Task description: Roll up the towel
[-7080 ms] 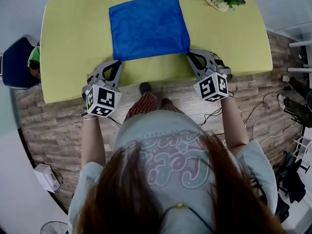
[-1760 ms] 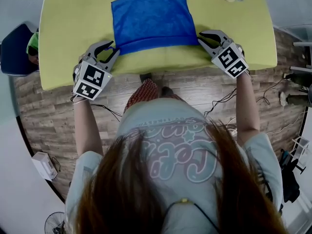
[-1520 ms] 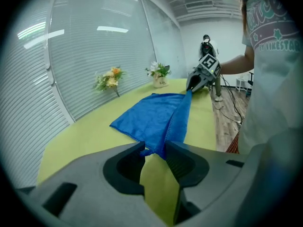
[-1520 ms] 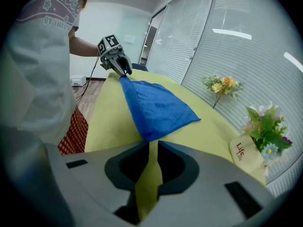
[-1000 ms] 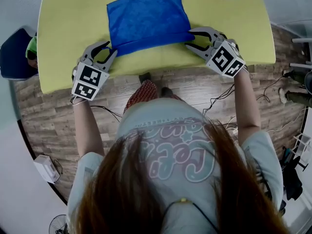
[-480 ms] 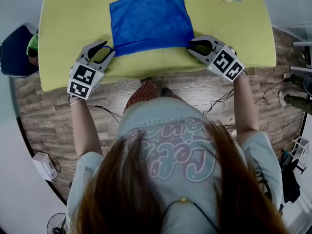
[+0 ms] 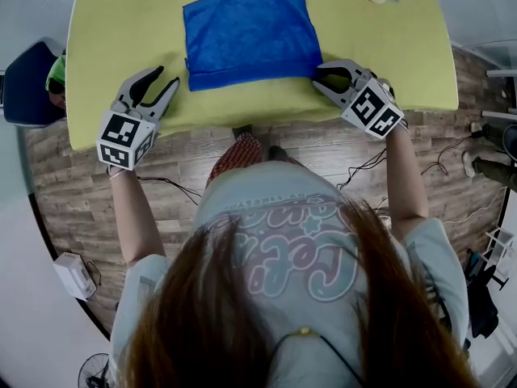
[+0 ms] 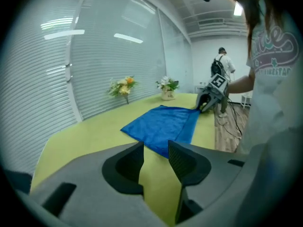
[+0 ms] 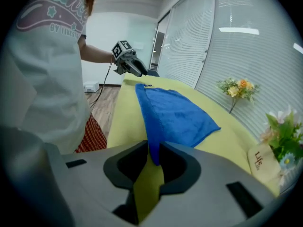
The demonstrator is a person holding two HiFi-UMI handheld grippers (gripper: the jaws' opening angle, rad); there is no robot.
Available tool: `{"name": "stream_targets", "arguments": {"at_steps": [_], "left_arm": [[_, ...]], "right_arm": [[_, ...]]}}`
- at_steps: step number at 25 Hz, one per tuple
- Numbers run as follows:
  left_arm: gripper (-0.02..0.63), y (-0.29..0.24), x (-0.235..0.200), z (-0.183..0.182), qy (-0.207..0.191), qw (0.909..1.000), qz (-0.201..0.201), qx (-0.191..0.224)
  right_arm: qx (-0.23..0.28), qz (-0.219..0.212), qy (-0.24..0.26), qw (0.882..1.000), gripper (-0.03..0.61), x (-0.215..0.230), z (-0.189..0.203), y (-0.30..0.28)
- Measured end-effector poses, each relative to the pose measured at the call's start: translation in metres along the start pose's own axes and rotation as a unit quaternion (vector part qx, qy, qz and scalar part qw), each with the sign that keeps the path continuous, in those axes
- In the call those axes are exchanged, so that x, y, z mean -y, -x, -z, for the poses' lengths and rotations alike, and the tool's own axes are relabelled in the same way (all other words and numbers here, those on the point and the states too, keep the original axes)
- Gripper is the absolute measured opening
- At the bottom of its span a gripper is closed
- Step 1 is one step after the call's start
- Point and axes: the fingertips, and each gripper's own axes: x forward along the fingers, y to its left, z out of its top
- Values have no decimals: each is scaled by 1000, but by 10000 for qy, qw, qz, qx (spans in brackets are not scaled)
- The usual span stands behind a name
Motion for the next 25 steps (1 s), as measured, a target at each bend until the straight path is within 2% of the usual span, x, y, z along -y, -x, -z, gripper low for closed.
{"name": "stream_targets", "arguments": {"at_steps": [2,4,7,15,19,20,21,25], "left_arm": [[153,-6,27,-2,-659,9972,267,-213],[153,-14,49,-1,-1323,9889,479,-470],[153,-25,64,2,-1791,9791,637,-722],[144,-42,66,27,-2262,9604,832,-1398],[119,-44,68,29,-2207,9606,901,-1430],[99,-43,68,29,-2171,9617,885,-1423],[33,-42,67,29,-2147,9629,832,-1405],[28,-38,66,27,-1950,9679,821,-1353]], "right_arm": [[-105,49,157,9998,83,0,1,4],[-67,144,217,9996,83,2,-1,9],[-30,297,356,9989,83,8,-2,17],[-251,203,573,9978,84,9,7,8],[-117,138,448,9988,68,8,7,6],[-80,135,431,9989,54,8,7,7],[-50,149,414,9990,39,7,6,8],[37,239,255,9994,21,8,7,13]]}}
